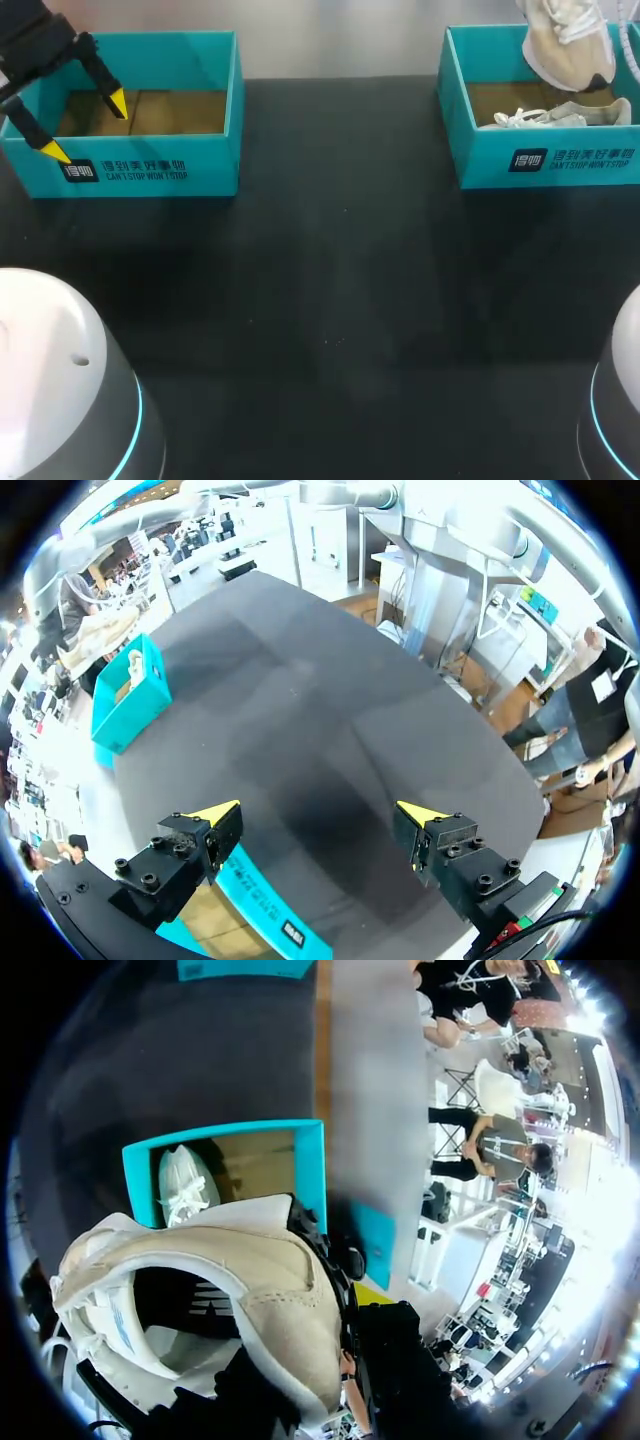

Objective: Take the shoe out of the shoebox, open the shoe tongue, remove and reinsert the insole, then place the shoe into the shoebox

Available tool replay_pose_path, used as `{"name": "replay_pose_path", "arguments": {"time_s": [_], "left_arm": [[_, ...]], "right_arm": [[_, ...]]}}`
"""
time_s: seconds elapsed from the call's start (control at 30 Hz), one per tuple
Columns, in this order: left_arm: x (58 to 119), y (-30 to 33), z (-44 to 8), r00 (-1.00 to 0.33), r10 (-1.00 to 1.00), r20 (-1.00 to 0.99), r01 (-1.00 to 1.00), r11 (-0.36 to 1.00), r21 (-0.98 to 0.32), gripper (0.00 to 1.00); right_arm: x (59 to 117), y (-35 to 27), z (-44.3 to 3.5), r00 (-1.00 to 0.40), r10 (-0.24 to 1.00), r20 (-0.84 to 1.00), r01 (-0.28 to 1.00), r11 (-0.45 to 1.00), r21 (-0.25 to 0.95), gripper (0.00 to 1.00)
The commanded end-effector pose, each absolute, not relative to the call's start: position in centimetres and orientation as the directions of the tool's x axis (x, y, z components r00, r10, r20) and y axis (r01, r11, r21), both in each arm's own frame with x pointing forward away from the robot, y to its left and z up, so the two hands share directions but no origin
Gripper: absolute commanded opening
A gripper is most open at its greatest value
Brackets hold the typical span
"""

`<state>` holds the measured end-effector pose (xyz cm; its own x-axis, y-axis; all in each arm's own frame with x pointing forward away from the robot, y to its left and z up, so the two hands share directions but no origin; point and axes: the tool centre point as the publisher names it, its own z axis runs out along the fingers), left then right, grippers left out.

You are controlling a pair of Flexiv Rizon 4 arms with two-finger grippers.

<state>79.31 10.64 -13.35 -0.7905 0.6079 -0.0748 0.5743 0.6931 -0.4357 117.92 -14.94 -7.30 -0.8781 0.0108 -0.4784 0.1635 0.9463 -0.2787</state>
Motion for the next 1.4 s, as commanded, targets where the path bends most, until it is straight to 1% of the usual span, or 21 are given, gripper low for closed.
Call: {"name": "replay_pose_path", "arguments": {"time_s": [0.03, 0.17, 0.37, 0.5, 0.7, 0.8, 0.9, 1.03, 1.2, 1.27, 1.3, 1.4], "left_arm": [[79.4, 10.7, -13.3, -0.789, 0.610, -0.072, 0.575, 0.693, -0.435, 1.00], [79.4, 10.7, -13.3, -0.789, 0.610, -0.072, 0.575, 0.693, -0.435, 1.00], [79.4, 10.7, -13.3, -0.789, 0.610, -0.072, 0.575, 0.693, -0.435, 1.00], [79.4, 10.7, -13.3, -0.789, 0.610, -0.072, 0.575, 0.693, -0.435, 1.00], [79.4, 10.7, -13.3, -0.789, 0.610, -0.072, 0.575, 0.693, -0.435, 1.00], [79.4, 10.7, -13.3, -0.789, 0.610, -0.072, 0.575, 0.693, -0.435, 1.00], [79.4, 10.7, -13.3, -0.789, 0.610, -0.072, 0.575, 0.693, -0.435, 1.00], [79.4, 10.7, -13.3, -0.789, 0.610, -0.072, 0.575, 0.693, -0.435, 1.00], [79.4, 10.7, -13.3, -0.789, 0.610, -0.072, 0.575, 0.693, -0.435, 1.00], [79.4, 10.7, -13.3, -0.789, 0.610, -0.072, 0.575, 0.693, -0.435, 1.00], [79.4, 10.7, -13.3, -0.789, 0.610, -0.072, 0.575, 0.693, -0.435, 1.00], [79.4, 10.7, -13.3, -0.789, 0.610, -0.072, 0.575, 0.693, -0.435, 1.00]], "right_arm": [[118.2, -14.8, -6.9, -0.883, 0.014, -0.469, 0.164, 0.945, -0.282, 0.00], [118.2, -14.8, -6.9, -0.883, 0.014, -0.469, 0.164, 0.945, -0.282, 0.00], [123.6, -19.7, -6.2, -0.819, 0.046, -0.571, 0.203, 0.955, -0.214, 0.00], [125.6, -22.0, -6.9, -0.832, 0.044, -0.553, 0.203, 0.952, -0.229, 0.00], [126.7, -22.8, -8.2, -0.856, 0.014, -0.517, 0.134, 0.971, -0.195, 0.00], [126.7, -23.0, -9.0, -0.862, 0.047, -0.505, 0.160, 0.970, -0.183, 0.00], [126.2, -23.6, -9.5, -0.843, 0.140, -0.519, 0.265, 0.948, -0.175, 0.00], [125.0, -25.1, -10.1, -0.767, 0.319, -0.557, 0.474, 0.867, -0.157, 0.00], [123.4, -26.5, -10.9, -0.631, 0.516, -0.578, 0.701, 0.699, -0.142, 0.00], [122.7, -27.2, -11.2, -0.551, 0.597, -0.583, 0.785, 0.608, -0.119, 0.00], [122.3, -27.6, -11.4, -0.515, 0.629, -0.582, 0.810, 0.579, -0.092, 0.00], [121.4, -28.3, -11.6, -0.412, 0.700, -0.583, 0.883, 0.465, -0.065, 0.00]]}}
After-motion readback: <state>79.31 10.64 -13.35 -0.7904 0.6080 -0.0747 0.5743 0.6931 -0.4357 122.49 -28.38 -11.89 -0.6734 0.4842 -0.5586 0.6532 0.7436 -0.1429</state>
